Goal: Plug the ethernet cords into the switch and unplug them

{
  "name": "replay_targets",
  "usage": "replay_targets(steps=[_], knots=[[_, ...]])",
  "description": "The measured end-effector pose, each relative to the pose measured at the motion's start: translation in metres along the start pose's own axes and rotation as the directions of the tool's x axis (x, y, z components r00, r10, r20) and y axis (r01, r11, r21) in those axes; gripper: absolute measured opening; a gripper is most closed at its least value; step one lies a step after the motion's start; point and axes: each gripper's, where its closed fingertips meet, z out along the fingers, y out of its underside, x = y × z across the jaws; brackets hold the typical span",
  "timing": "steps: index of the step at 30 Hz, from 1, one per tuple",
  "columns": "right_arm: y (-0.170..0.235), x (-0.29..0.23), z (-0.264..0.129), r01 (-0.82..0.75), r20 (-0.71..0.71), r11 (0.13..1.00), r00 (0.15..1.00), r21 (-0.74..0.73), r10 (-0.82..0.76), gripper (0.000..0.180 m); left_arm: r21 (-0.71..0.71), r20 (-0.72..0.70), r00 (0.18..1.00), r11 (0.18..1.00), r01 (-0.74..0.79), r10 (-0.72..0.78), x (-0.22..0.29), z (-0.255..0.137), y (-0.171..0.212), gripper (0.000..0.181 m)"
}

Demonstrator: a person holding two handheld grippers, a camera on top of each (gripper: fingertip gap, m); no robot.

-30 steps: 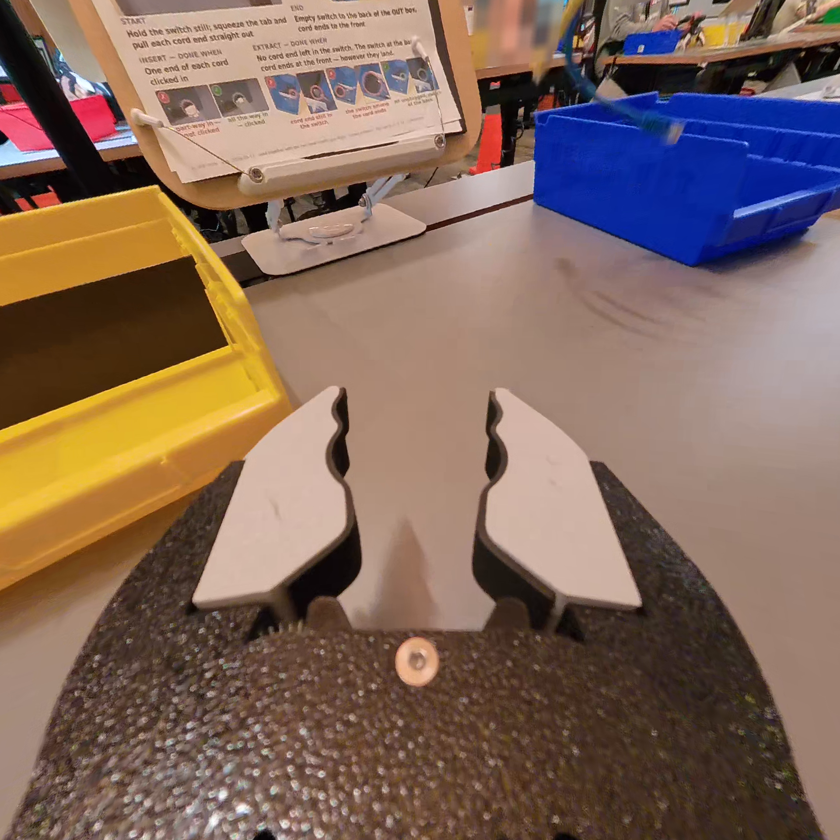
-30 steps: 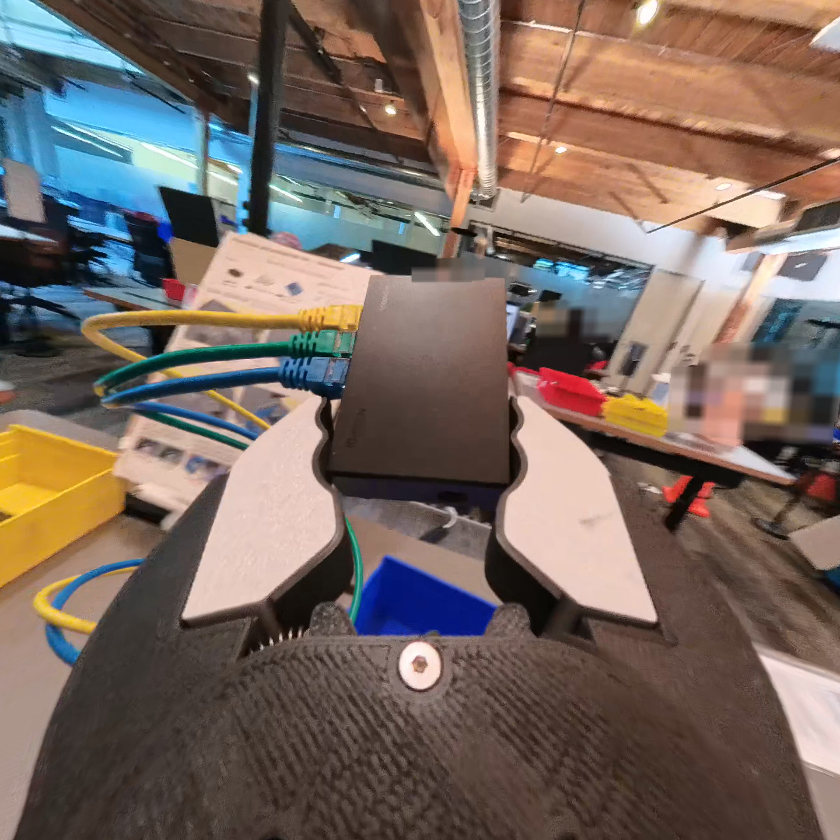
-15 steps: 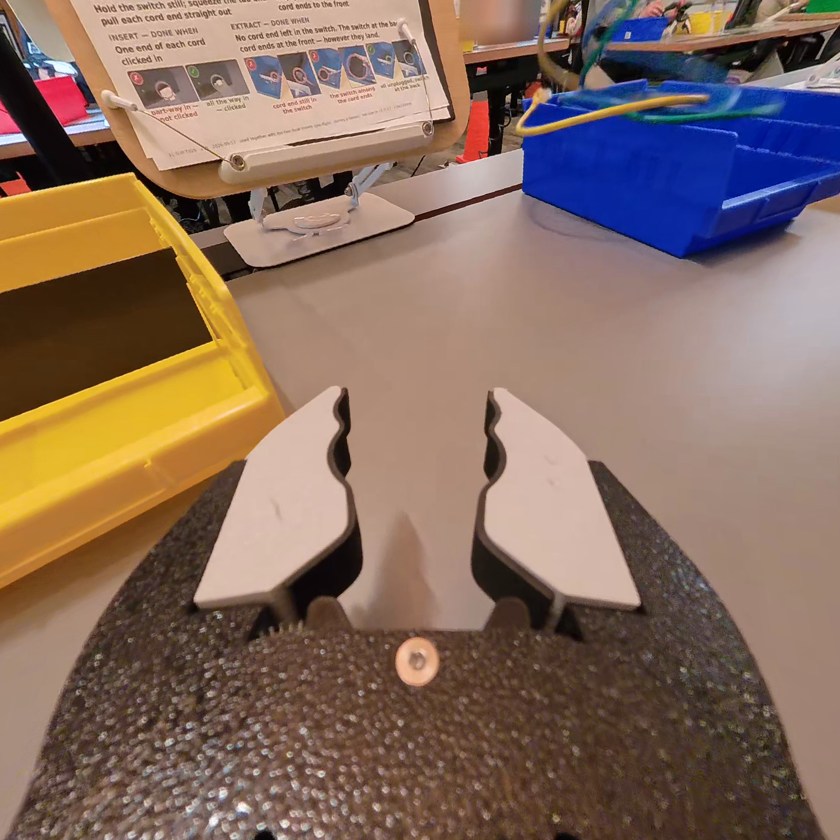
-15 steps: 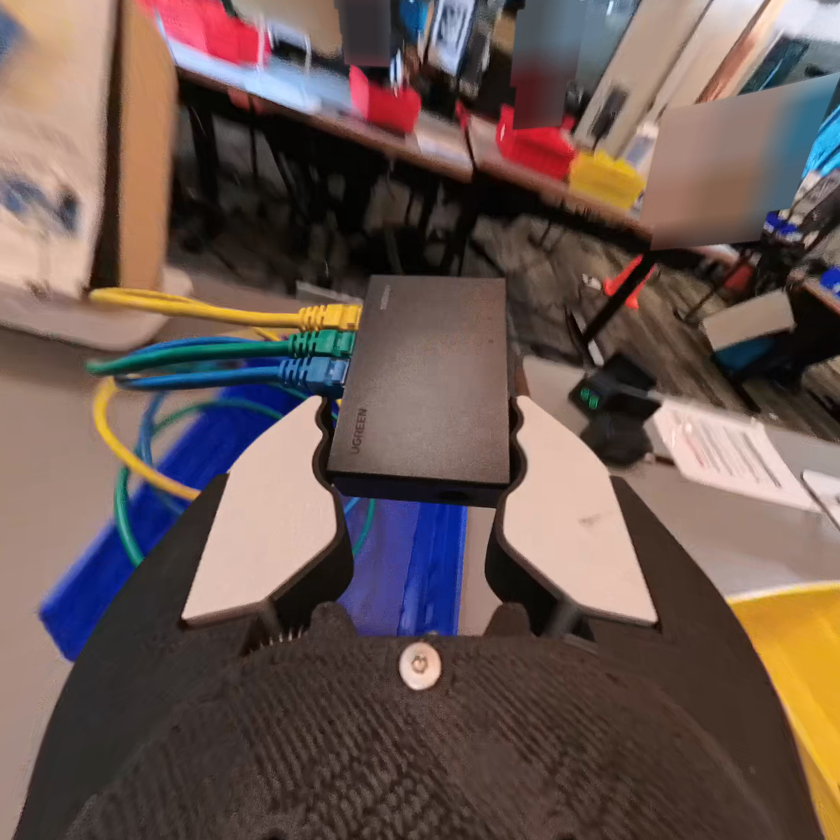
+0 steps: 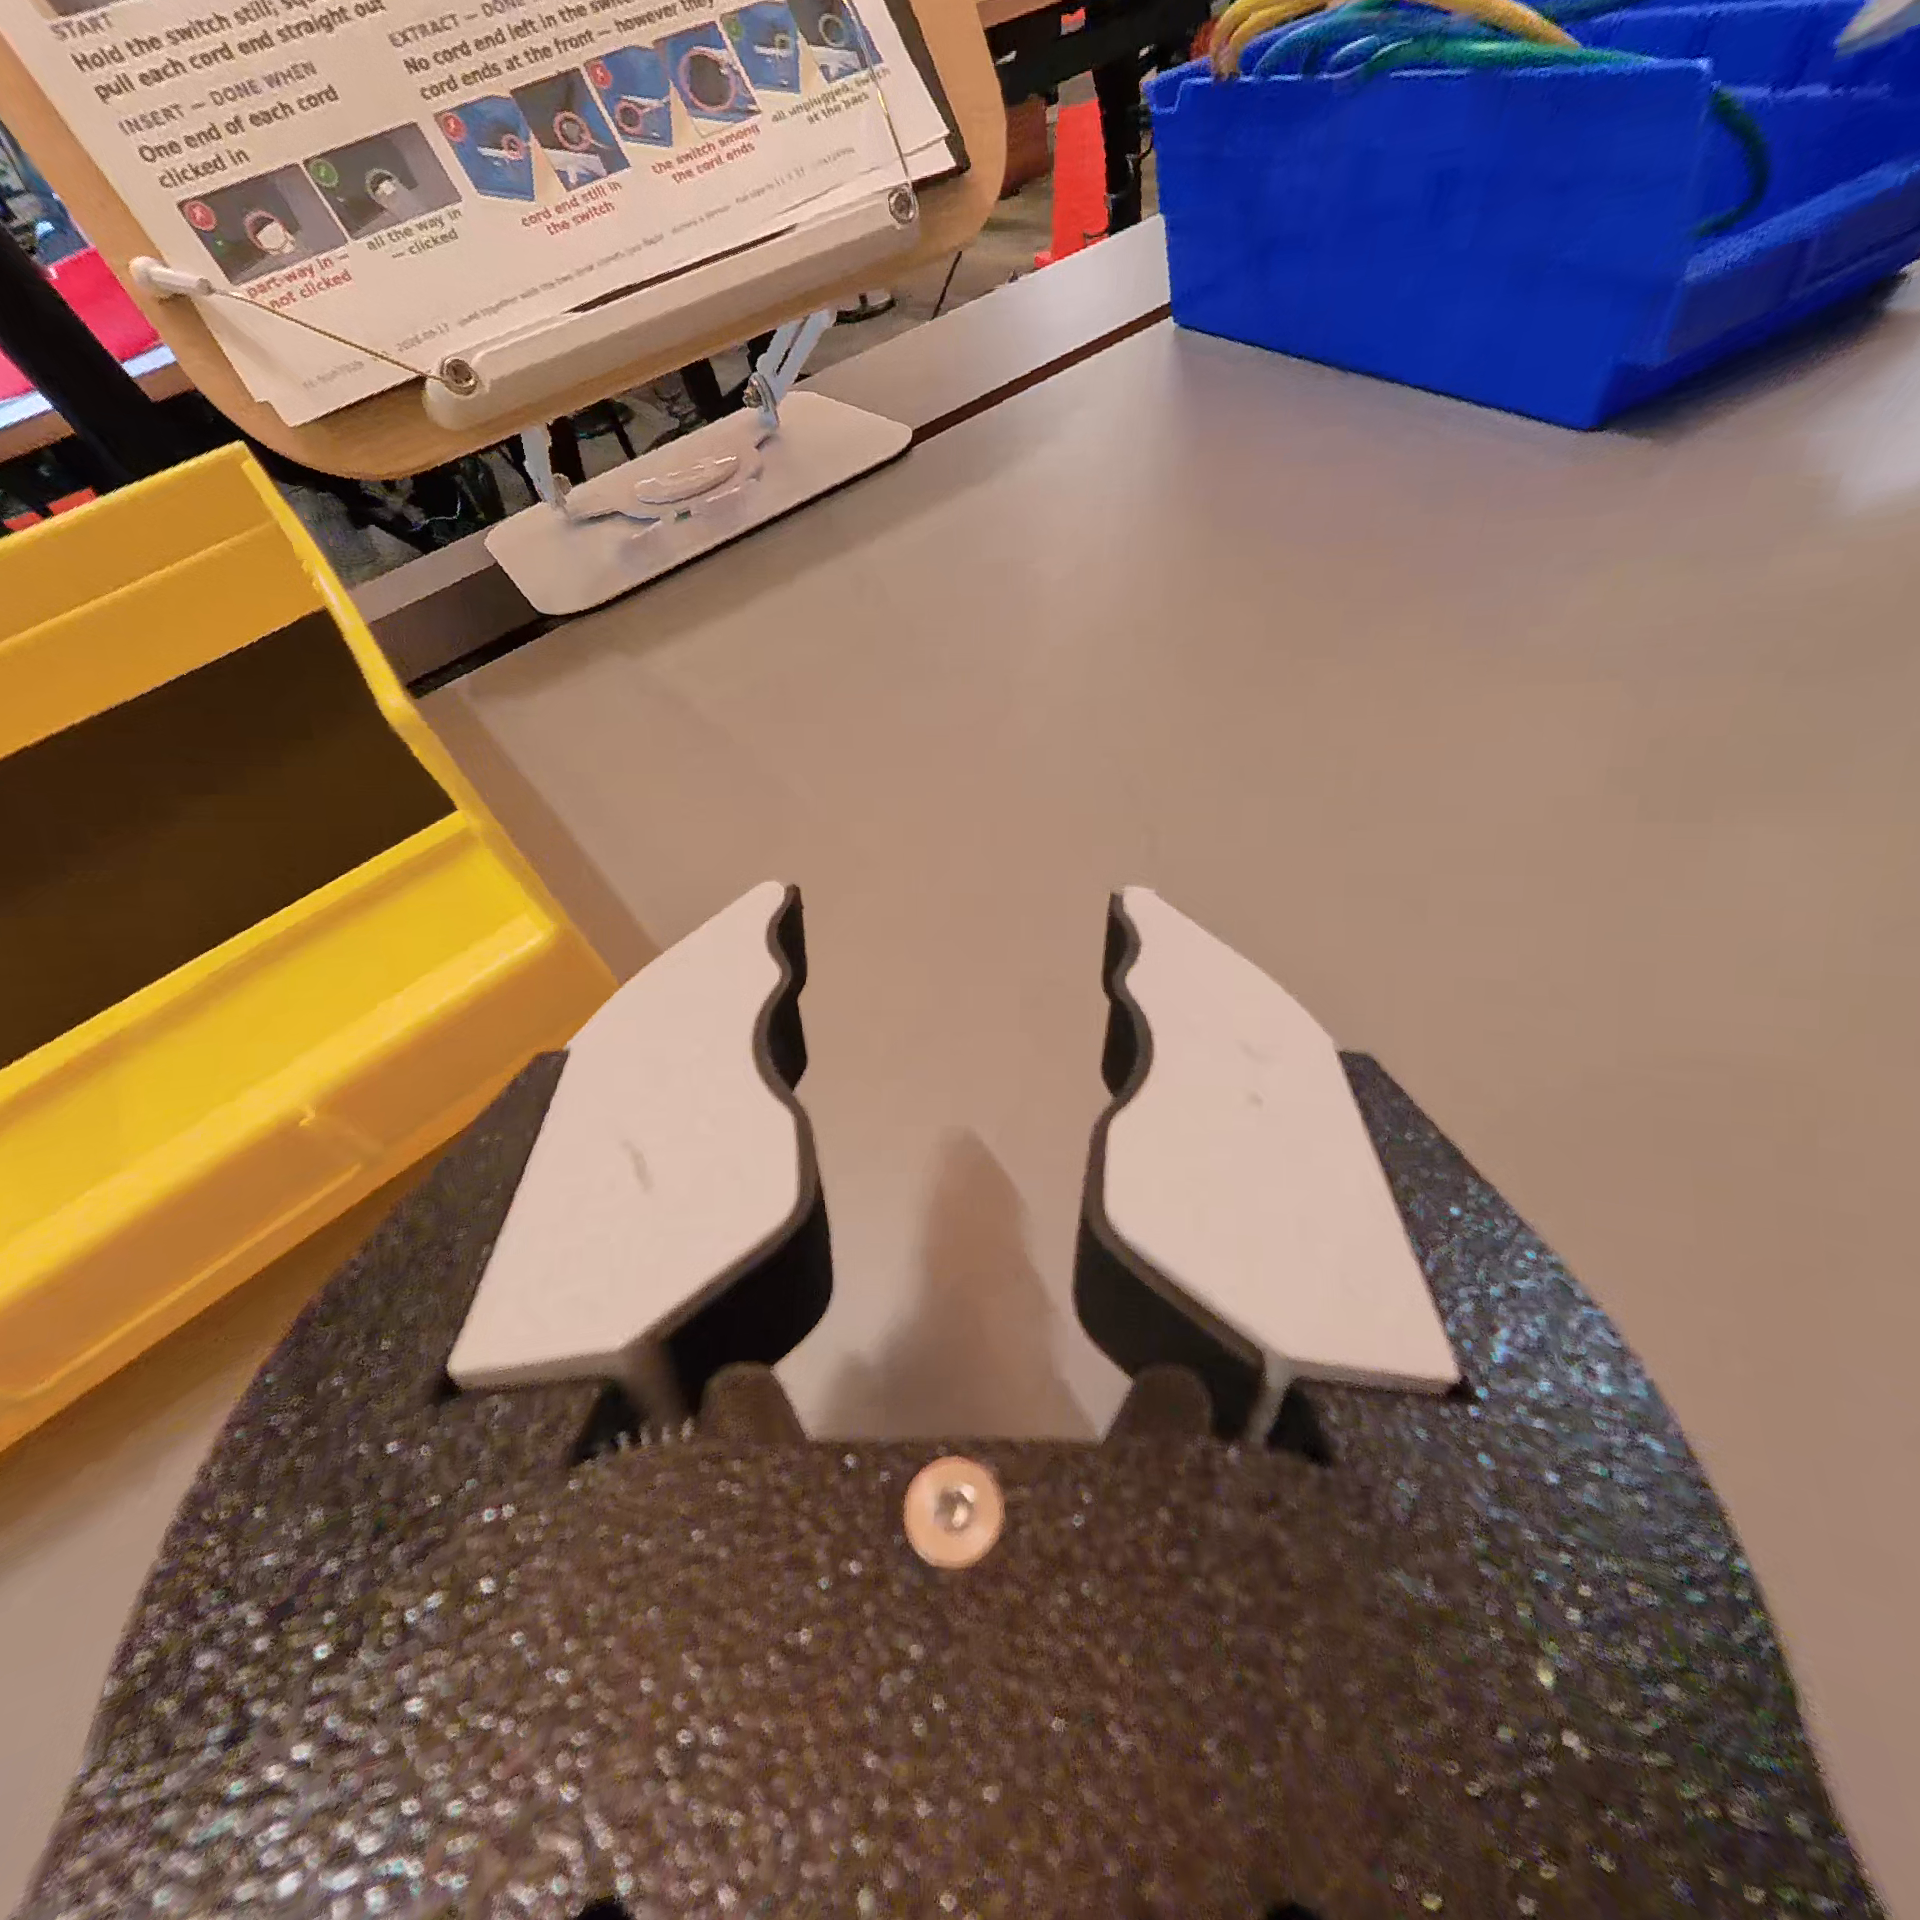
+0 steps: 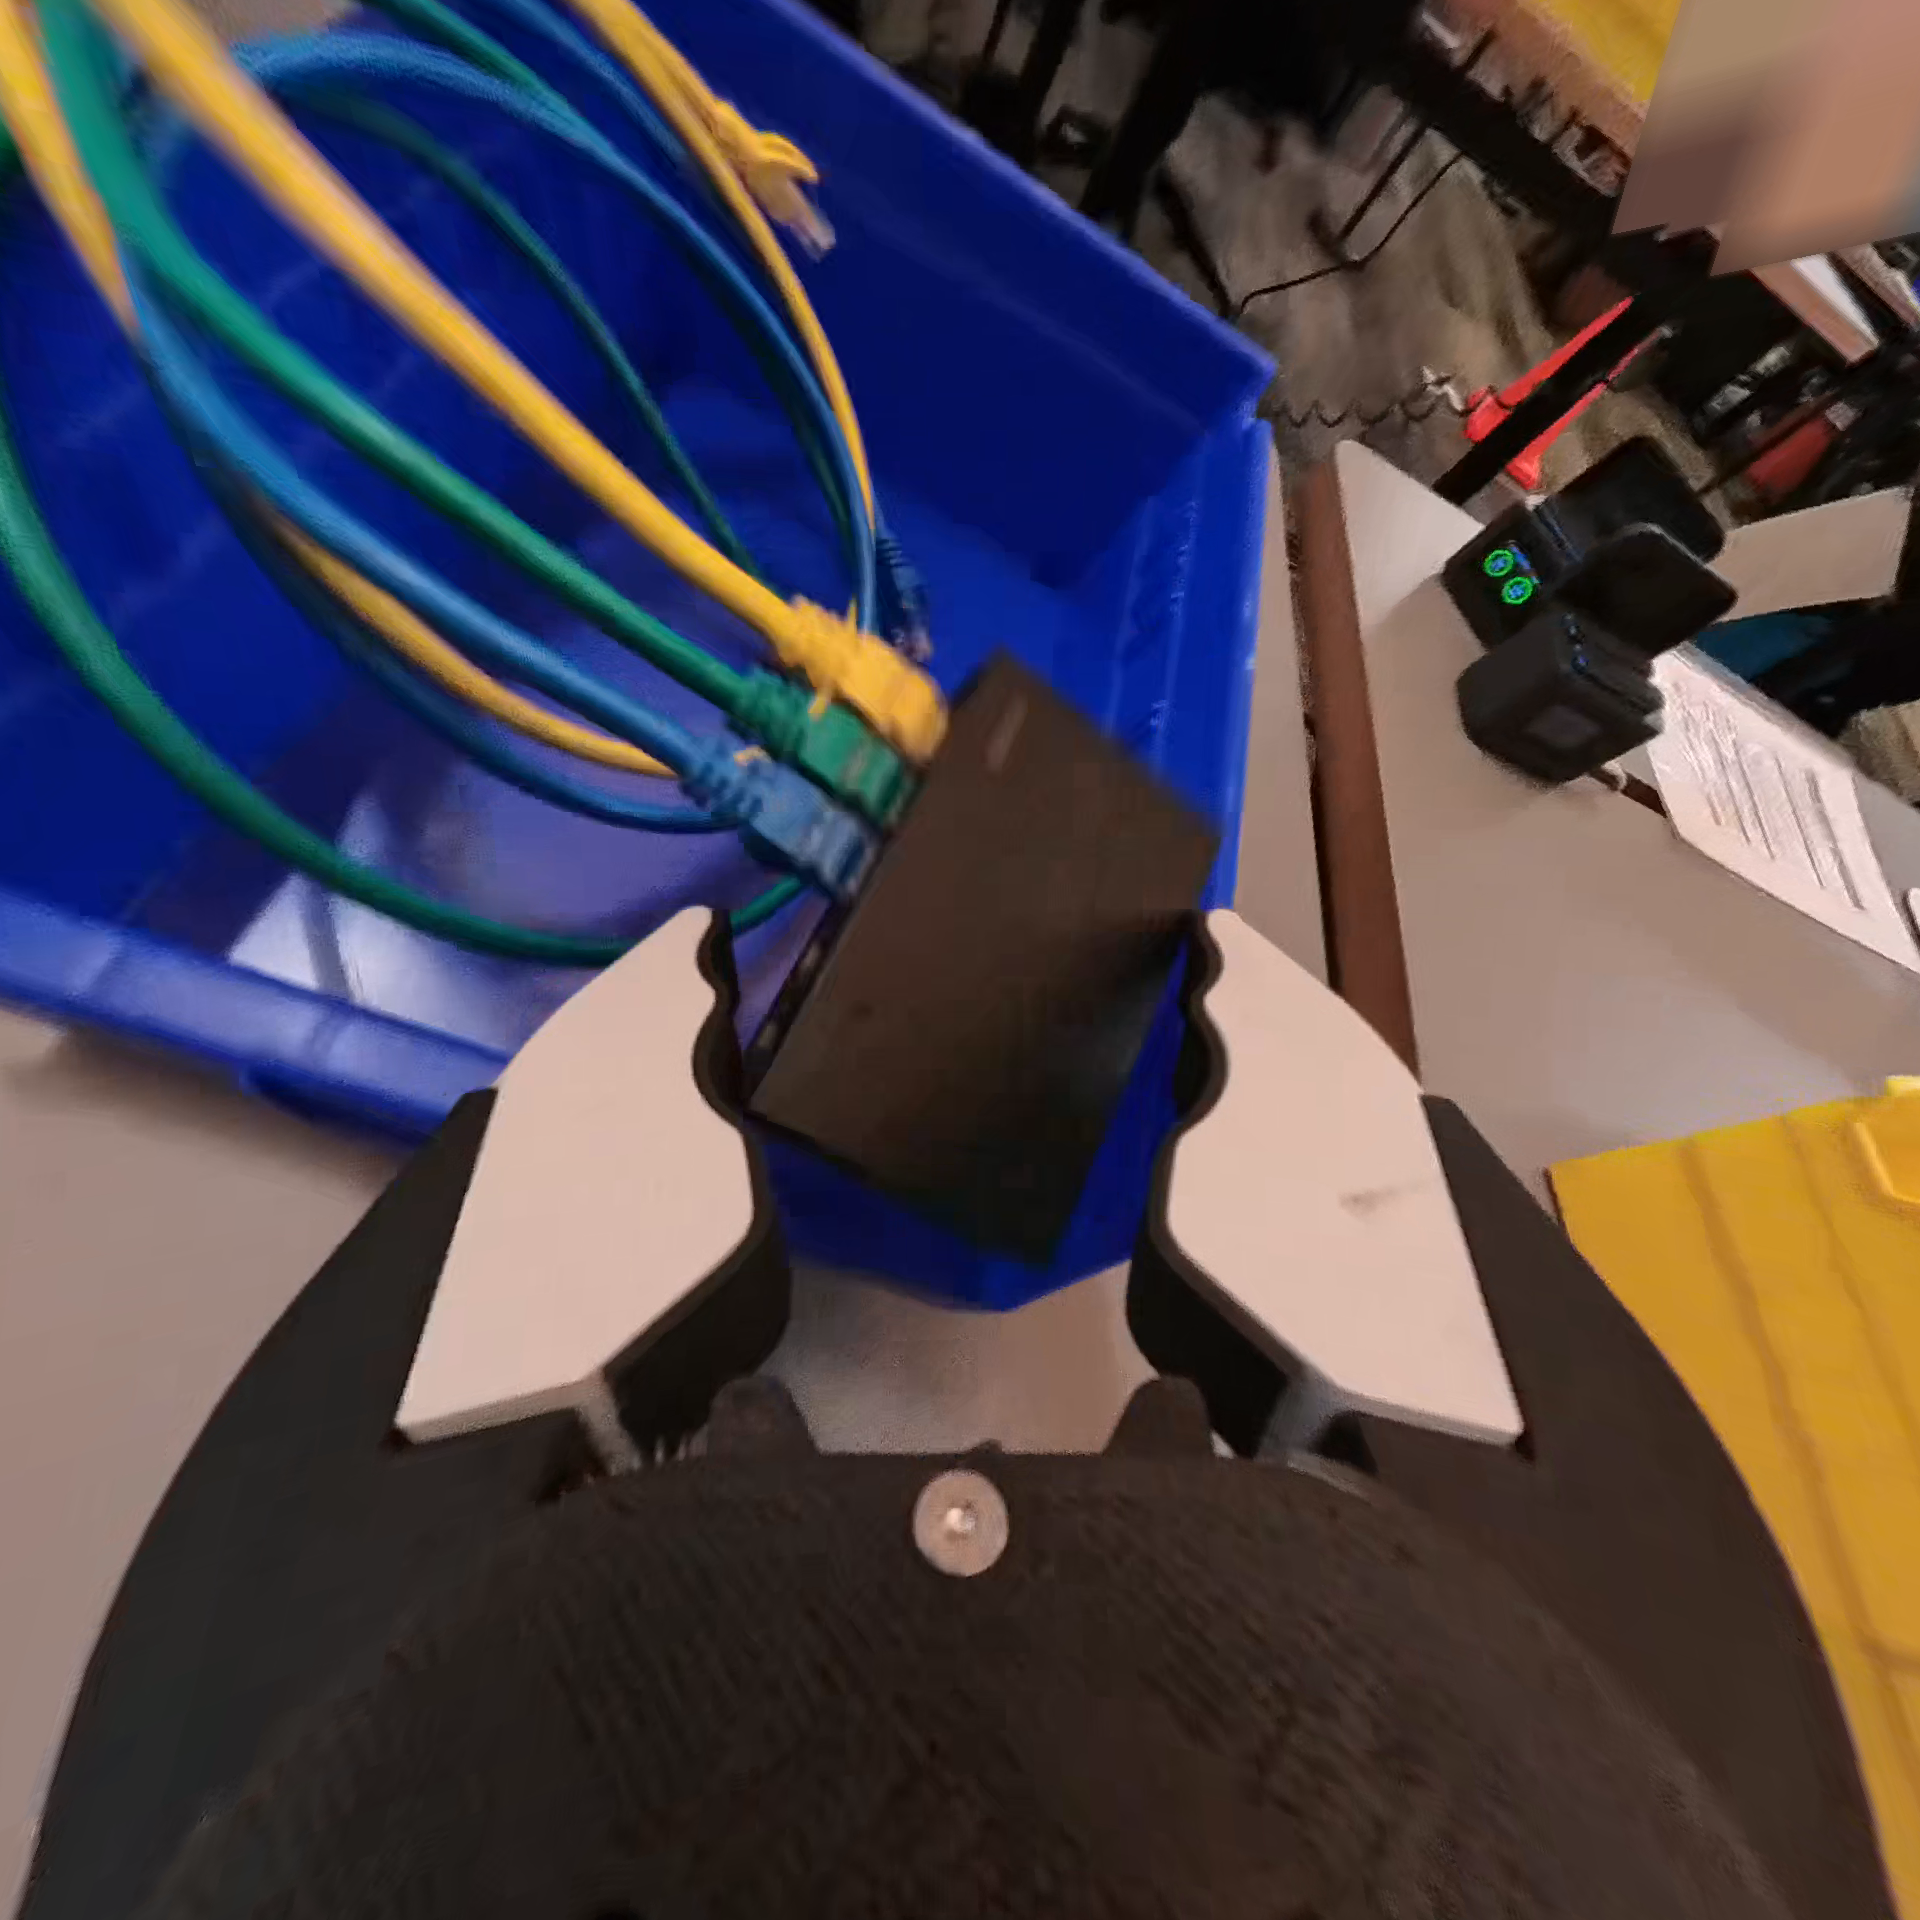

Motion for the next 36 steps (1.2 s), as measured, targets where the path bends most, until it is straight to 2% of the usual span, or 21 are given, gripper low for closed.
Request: replay_targets(steps=[1,4,8,12,17,21,23,27,30,32,36], knots=[[0.000,-0.003,-0.002,0.029,0.012,0.999,1.000,0.014,-0.029,0.074,-0.004,-0.005,1.000,1.000,0.020,-0.020,0.004,0.001,-0.002,0.054],[-0.004,-0.002,-0.016,0.043,0.034,0.996,0.998,0.078,-0.045,0.073,0.008,-0.074,0.995,0.997,0.072,-0.071,0.032,0.010,-0.018,0.055],[-0.012,-0.001,-0.056,-0.068,0.024,0.983,0.998,0.172,0.064,0.077,0.047,-0.207,0.978,0.999,-0.004,0.013,0.090,0.038,-0.058,0.060],[0.003,-0.016,-0.085,-0.143,-0.034,0.970,0.988,0.197,0.153,0.077,0.058,-0.309,0.948,0.996,-0.064,0.079,0.147,0.081,-0.102,0.069],[0.036,-0.021,-0.076,-0.222,-0.075,0.970,0.970,0.104,0.230,0.085,-0.060,-0.302,0.953,0.998,-0.022,0.003,0.187,0.151,-0.135,0.095],[0.038,-0.014,-0.076,-0.197,-0.089,0.974,0.974,0.112,0.207,0.079,-0.120,-0.224,0.973,0.992,0.033,-0.059,0.197,0.201,-0.155,0.099],[0.040,-0.016,-0.074,-0.199,-0.080,0.975,0.975,0.102,0.207,0.080,-0.151,-0.196,0.980,0.989,0.012,-0.042,0.197,0.221,-0.158,0.096],[0.036,-0.023,-0.073,-0.176,-0.061,0.979,0.981,0.103,0.183,0.080,-0.249,-0.157,0.981,0.966,0.073,-0.114,0.199,0.250,-0.155,0.094],[0.031,-0.025,-0.075,-0.165,-0.049,0.980,0.984,0.114,0.171,0.079,-0.247,-0.085,0.993,0.968,0.054,-0.077,0.193,0.266,-0.156,0.093],[0.031,-0.023,-0.076,-0.164,-0.060,0.980,0.983,0.114,0.171,0.079,-0.294,-0.083,0.996,0.956,-0.013,-0.012,0.195,0.274,-0.148,0.081],[0.031,-0.021,-0.078,-0.167,-0.059,0.980,0.983,0.113,0.174,0.079,-0.406,-0.102,0.994,0.914,-0.003,-0.042,0.204,0.288,-0.131,0.074]])
